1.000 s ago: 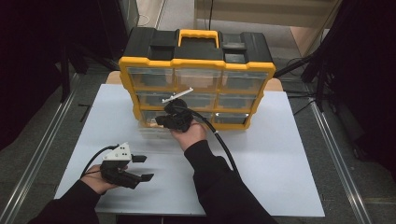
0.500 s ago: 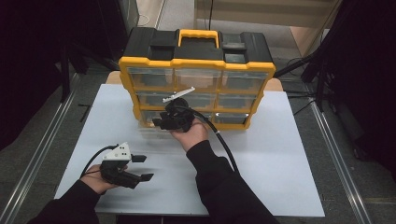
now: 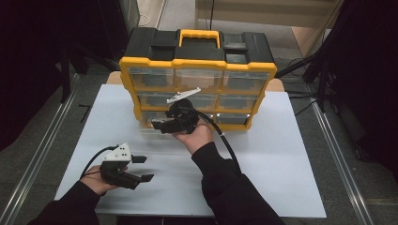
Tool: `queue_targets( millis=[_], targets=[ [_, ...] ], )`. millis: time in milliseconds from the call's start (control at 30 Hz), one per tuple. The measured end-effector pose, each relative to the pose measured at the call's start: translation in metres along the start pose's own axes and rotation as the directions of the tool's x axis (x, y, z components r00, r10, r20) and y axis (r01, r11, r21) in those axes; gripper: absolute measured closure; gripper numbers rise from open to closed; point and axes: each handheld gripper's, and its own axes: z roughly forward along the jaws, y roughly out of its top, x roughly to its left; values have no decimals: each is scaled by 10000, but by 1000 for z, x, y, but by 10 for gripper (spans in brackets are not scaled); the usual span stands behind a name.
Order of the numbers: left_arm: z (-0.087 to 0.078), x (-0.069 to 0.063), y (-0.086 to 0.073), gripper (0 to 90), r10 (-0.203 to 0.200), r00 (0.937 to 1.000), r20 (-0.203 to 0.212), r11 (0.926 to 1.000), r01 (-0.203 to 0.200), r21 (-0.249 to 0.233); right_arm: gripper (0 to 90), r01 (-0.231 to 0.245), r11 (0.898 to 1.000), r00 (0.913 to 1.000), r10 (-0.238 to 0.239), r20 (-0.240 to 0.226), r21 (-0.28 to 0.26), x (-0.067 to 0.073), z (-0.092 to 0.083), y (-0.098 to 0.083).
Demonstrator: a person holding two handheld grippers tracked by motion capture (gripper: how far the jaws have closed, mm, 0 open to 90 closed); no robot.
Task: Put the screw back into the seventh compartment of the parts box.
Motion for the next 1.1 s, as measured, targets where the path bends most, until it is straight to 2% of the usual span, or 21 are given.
queue_targets(
  millis=[100, 433, 733, 867, 1100],
  targets=[
    [0, 0, 0, 276, 2, 10000, -15, 10000, -2, 22, 296, -43, 10000, 10000, 43, -32, -47, 2, -3, -2],
    [-1, 0, -1, 276, -34, 10000, -67, 10000, 34, 20, 300, -67, 9999, 9999, 66, -87, -119, 11, -9, -12],
    [-1, 1, -2, 276, -30, 10000, -77, 10000, 30, 53, 322, -29, 9999, 9998, 26, -182, -160, 15, -14, -24],
    [-1, 0, -2, 276, -17, 10000, -94, 10000, 18, 63, 336, -197, 9996, 9995, 192, -255, -198, 14, -14, -26],
    [-1, 1, -2, 276, -29, 10000, -80, 10000, 29, 60, 364, -46, 9999, 9998, 44, -210, -93, 17, -16, -31]
  ],
)
